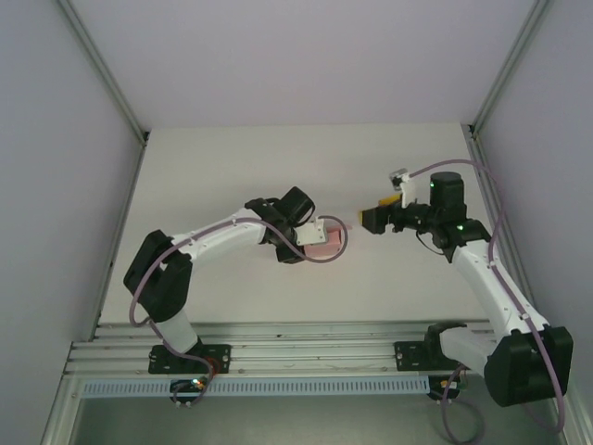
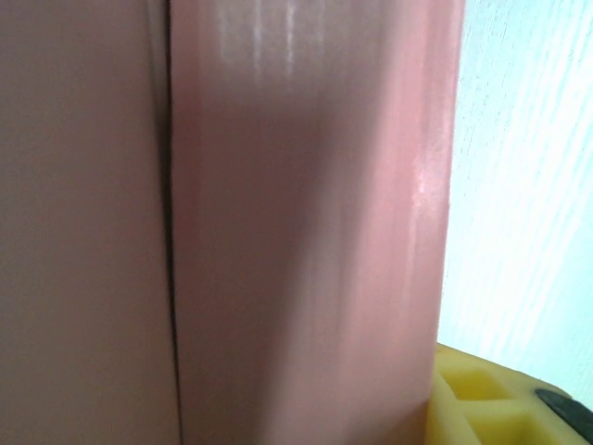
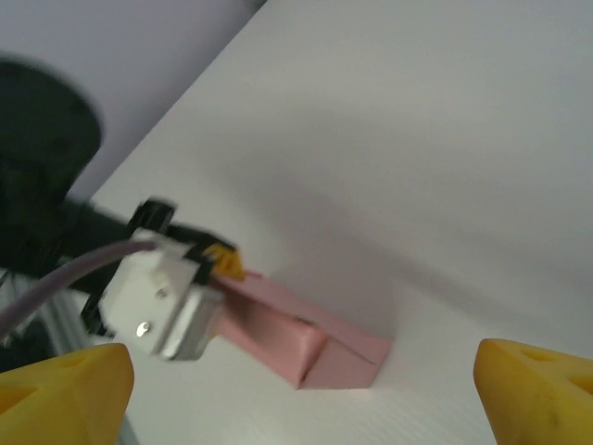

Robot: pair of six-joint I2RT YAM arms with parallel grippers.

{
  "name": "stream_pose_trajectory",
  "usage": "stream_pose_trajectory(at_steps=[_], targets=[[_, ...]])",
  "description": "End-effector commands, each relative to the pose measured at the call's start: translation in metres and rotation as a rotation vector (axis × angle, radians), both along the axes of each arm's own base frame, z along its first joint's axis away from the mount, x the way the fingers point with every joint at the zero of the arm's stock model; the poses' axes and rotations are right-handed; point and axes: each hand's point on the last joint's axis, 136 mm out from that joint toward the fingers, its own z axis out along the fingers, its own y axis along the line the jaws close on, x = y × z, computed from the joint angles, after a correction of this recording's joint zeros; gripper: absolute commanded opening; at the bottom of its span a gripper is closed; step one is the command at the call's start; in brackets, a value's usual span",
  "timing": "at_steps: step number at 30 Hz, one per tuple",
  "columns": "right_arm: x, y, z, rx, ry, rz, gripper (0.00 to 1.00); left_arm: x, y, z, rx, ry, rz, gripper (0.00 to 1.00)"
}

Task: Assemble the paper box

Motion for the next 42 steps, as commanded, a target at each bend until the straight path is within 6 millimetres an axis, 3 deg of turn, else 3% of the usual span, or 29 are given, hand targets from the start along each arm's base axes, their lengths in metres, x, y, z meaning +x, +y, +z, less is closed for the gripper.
stream_pose_trajectory(at_steps=[1, 4, 10, 15, 19, 21, 30, 38, 42], targets=[[-0.027, 0.031, -0.007, -0.088, -0.057, 0.261, 0.94, -0.020, 0.007, -0.002, 0.030, 0.088, -0.037, 0.30], [-0.019, 0.038, -0.028, -0.196, 0.008, 0.267, 0.87, -0.020, 0.006, -0.002, 0.017, 0.090, -0.048, 0.30], [0.007, 0.027, -0.066, -0.353, 0.131, 0.224, 0.78, -0.018, 0.008, -0.004, 0.014, 0.102, -0.053, 0.31], [0.004, 0.033, -0.084, -0.359, 0.203, 0.296, 0.65, -0.017, 0.006, -0.005, 0.002, 0.105, -0.050, 0.32], [0.002, 0.035, -0.096, -0.365, 0.238, 0.312, 0.61, -0.016, 0.007, -0.006, 0.004, 0.099, -0.048, 0.32], [0.004, 0.036, -0.100, -0.372, 0.245, 0.304, 0.52, -0.016, 0.007, -0.006, 0.005, 0.097, -0.046, 0.32], [0.004, 0.051, -0.093, -0.388, 0.234, 0.306, 0.17, -0.012, 0.005, -0.004, 0.002, 0.082, -0.033, 0.32], [-0.006, 0.070, -0.069, -0.321, 0.305, 0.260, 0.03, -0.011, 0.003, -0.005, -0.001, 0.079, -0.026, 0.32], [-0.008, 0.081, -0.063, -0.211, 0.464, 0.183, 0.00, -0.010, -0.001, -0.001, -0.012, 0.066, -0.028, 0.32]])
